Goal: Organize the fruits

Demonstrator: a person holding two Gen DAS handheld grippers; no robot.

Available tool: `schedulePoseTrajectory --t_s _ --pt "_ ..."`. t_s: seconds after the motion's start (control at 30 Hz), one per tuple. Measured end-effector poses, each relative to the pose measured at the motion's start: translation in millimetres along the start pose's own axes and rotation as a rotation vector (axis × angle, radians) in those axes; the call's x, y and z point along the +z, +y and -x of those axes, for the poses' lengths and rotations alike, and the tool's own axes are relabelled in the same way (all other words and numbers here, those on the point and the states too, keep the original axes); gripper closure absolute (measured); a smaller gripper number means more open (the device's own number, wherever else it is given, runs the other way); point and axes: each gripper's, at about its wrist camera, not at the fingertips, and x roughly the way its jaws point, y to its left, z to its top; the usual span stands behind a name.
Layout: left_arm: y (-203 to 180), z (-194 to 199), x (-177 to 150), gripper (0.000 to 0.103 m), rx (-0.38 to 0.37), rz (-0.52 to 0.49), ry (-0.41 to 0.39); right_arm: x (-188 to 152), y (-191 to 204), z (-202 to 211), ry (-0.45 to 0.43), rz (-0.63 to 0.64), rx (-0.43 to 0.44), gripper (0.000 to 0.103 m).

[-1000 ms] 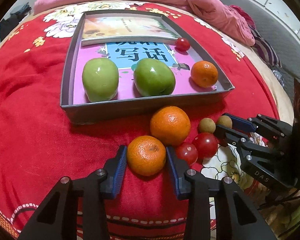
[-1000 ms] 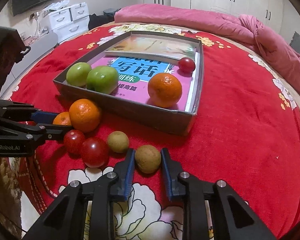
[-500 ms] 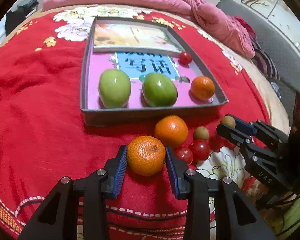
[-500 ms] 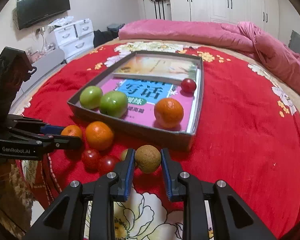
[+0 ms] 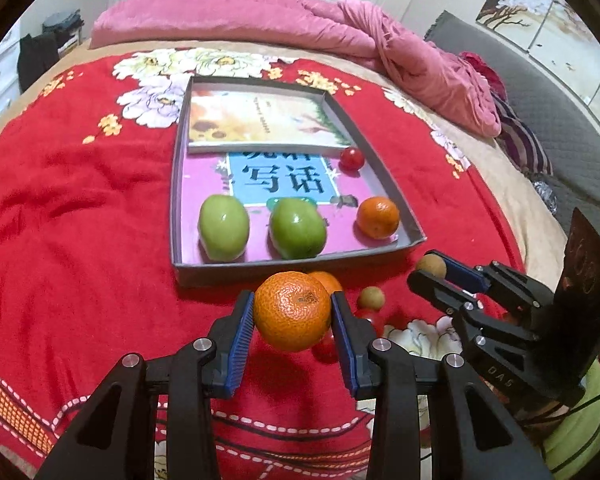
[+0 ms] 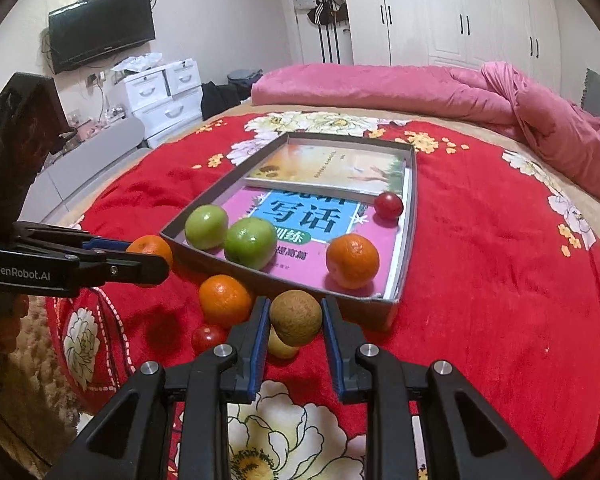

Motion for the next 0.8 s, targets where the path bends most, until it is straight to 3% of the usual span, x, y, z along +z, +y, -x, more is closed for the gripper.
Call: schedulePoseTrajectory --t_s 0.8 --pt "-35.2 14.4 22.7 0.064 -0.008 -0.015 -0.044 15.8 -8.3 17.3 -0.104 0.006 -0.003 0.077"
